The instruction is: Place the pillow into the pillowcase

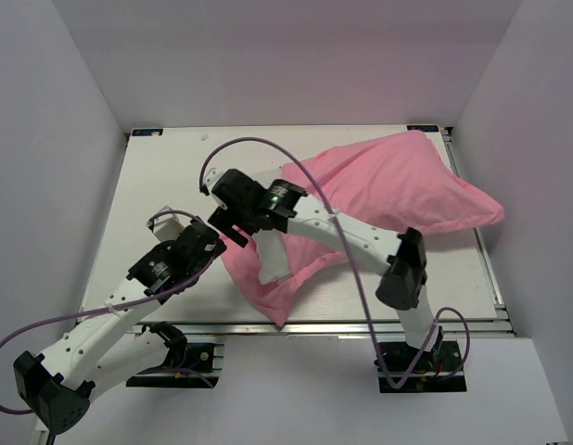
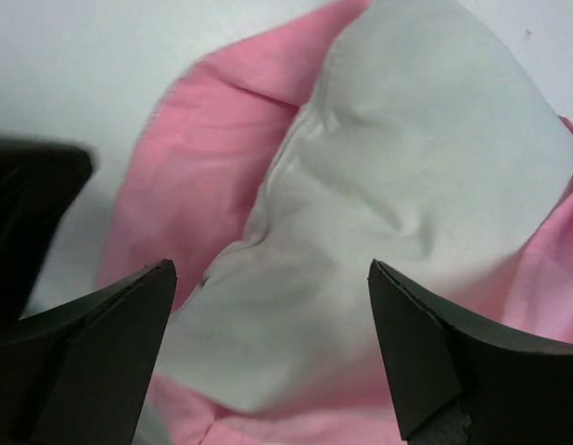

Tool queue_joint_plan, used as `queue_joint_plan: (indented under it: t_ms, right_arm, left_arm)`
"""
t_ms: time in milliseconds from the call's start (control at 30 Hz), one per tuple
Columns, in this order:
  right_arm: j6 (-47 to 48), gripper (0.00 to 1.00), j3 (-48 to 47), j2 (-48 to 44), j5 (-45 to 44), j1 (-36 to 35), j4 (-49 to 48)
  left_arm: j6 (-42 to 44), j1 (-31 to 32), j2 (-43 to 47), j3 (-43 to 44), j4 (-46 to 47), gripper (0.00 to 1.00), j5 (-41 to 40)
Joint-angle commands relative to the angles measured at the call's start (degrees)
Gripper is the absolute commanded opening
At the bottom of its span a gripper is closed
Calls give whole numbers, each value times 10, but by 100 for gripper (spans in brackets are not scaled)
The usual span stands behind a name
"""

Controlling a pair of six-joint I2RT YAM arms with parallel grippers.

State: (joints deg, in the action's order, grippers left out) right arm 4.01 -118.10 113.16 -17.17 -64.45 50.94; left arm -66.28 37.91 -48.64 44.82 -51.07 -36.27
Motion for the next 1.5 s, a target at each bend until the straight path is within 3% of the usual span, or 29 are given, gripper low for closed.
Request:
queue_joint_plan:
  t_ms: [0,267,467,533,567,633,667,833,1067,1200,1467]
  right_arm:
    - [-15,89,-49,52,-156,5,43]
    - [-32,89,7,128,-298,13,51]
    - [-45,89,100,126,-179,65,-5]
    - [-44,74,116,126,-168,75,-10]
    - [-44,50,116,124,-158,77,-13]
    - [-42,12,116,116,-158,79,-31]
    - [-42,0,117,96,-166,79,-43]
    - [-21,0,132,-7,-136,85,-146]
    - [-56,0,200,-204,-70,119,-247]
    - [-61,0,245,-273,-19,129,-268]
    - [-91,0,321,-356,-33,132,-329]
  left_arm:
    - [-8,-4,10,4,-25,98,-18]
    - [-4,-4,26,-4,-18,98,-4]
    - [-6,-4,39,-11,-21,98,-1]
    - [-6,-4,48,-13,-19,98,-2]
    - [-6,-4,50,-12,-19,98,-4]
    - [-4,-4,53,-9,-18,98,-9]
    - [1,-4,53,-7,-15,98,-12]
    - [77,-4,23,8,100,98,12]
    - [188,-4,-108,92,213,98,73]
    - [219,-5,-179,127,286,98,128]
    - [222,-5,-269,149,417,98,231]
